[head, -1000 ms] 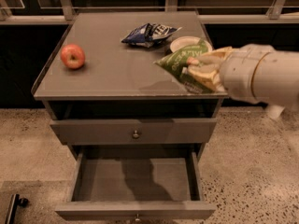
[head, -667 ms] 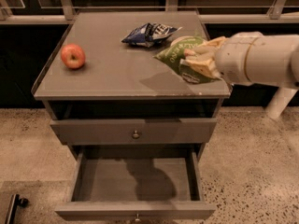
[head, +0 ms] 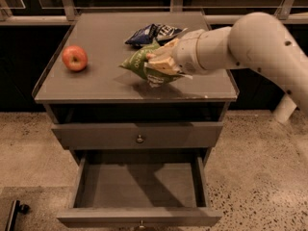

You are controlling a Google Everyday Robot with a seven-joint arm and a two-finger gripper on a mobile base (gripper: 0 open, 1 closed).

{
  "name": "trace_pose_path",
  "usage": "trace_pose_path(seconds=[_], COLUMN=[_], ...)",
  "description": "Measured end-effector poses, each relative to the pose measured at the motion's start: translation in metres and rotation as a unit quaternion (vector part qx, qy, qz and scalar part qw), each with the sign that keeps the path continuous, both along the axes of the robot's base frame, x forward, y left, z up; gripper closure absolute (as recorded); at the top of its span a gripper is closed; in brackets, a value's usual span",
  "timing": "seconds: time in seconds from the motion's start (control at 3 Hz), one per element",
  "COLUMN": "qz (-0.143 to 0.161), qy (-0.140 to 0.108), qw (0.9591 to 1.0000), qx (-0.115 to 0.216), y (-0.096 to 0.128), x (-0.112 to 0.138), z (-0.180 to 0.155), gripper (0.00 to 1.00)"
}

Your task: Pick green jalapeno chip bag from middle drawer and place on counter

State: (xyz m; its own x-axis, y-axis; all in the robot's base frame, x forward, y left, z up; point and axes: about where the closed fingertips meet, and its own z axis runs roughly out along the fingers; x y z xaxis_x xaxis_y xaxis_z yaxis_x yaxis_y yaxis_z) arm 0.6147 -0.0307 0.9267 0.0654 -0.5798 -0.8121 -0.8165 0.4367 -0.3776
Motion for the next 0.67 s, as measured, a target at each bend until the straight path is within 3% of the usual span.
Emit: trace_pose_path(seconds=[0.33,0.67], qz=[0.024,0.023], qy=[0.002,0.002], qw=[0.9997,0.9997], qx=[0.0,0.0], y=[0.0282,0.0267], x=[0.0009,0.0008], z=[-0.0002,-0.0003], gripper=[0.82,0.58])
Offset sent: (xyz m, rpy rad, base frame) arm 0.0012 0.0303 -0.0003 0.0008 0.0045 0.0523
